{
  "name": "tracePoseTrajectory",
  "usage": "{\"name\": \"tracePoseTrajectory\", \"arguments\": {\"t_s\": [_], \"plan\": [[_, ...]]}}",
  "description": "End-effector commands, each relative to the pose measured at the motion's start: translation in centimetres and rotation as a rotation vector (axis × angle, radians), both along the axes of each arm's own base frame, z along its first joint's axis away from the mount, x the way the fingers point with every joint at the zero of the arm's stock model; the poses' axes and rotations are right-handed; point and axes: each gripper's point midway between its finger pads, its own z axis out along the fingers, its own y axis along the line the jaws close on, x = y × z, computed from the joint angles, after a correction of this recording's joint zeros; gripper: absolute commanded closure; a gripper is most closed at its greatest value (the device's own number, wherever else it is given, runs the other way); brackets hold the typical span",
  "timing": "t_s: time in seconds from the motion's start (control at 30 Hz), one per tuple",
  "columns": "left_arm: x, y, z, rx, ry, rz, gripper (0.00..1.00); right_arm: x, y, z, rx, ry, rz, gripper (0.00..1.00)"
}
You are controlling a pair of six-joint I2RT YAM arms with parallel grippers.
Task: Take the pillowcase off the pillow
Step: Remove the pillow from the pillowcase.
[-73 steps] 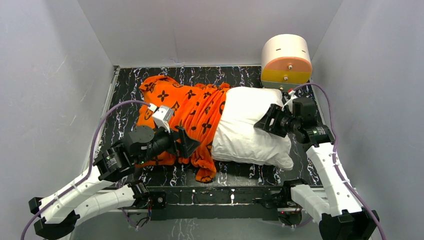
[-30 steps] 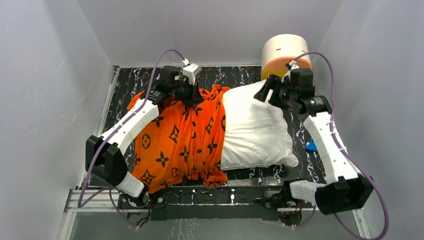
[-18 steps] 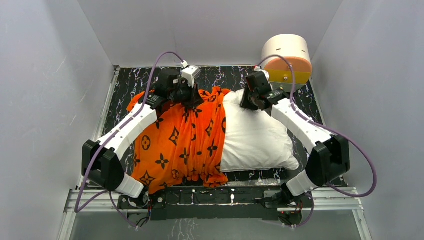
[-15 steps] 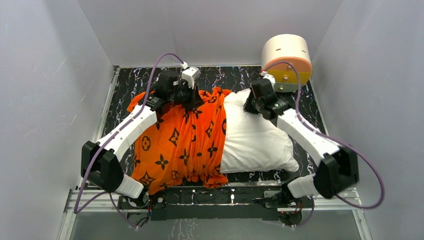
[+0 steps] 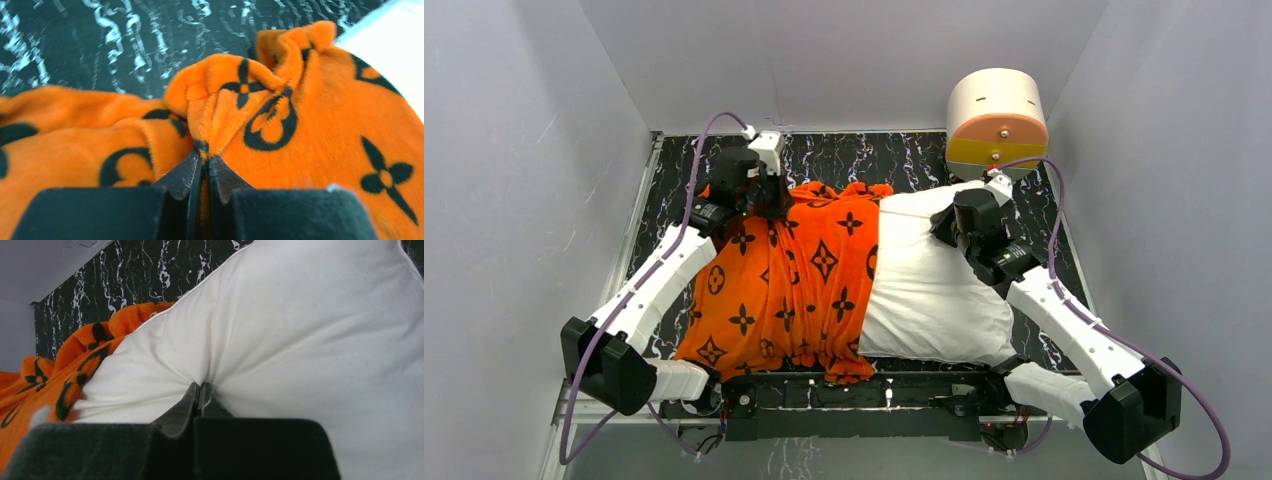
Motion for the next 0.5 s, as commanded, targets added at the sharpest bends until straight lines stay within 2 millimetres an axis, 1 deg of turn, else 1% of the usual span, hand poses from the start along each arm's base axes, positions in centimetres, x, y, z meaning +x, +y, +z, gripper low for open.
{"name": "tracePoseTrajectory", "arguments": {"t_s": [0.0,0.03,0.1,0.13,0.17,0.2,0.23,0.3,0.4,0.43,0.47], "plan": [[1.3,11.0,1.6,0.121,-0.045,0.396,1.0,-0.4,-3.8,-1.8,-0.113,0.037,-0.134,1.0],[1.3,12.0,1.2,0.123,-0.026,0.417,1.0,-0.4,-3.6,-1.7,-0.106,0.034,-0.127,1.0],[1.3,13.3,0.6,0.123,-0.001,0.451,1.0,-0.4,-3.4,-1.4,-0.091,0.028,-0.116,1.0],[1.4,13.4,0.5,0.113,0.009,0.447,1.0,-0.5,-3.2,-1.2,-0.083,0.022,-0.106,1.0],[1.6,12.7,0.8,0.088,0.012,0.416,0.96,-0.5,-2.8,-1.0,-0.072,0.014,-0.081,1.0],[1.7,11.3,1.1,0.046,0.016,0.354,0.76,-0.4,-2.5,-0.6,-0.064,-0.003,-0.062,1.0],[1.8,9.7,1.7,-0.005,0.016,0.275,0.58,-0.4,-1.8,-0.1,-0.041,-0.02,-0.029,1.0],[2.1,6.6,3.6,-0.103,0.0,0.132,0.3,-0.4,-0.7,0.4,-0.012,-0.042,0.032,1.0],[2.7,3.5,6.4,-0.19,-0.048,-0.005,0.06,-0.5,1.1,0.8,0.015,-0.056,0.128,1.0],[2.9,2.3,7.7,-0.211,-0.085,-0.059,0.02,-0.5,1.4,0.8,0.018,-0.053,0.144,1.0],[2.8,0.8,8.3,-0.224,-0.099,-0.118,0.02,-0.6,1.6,0.9,0.022,-0.052,0.157,1.0]]}}
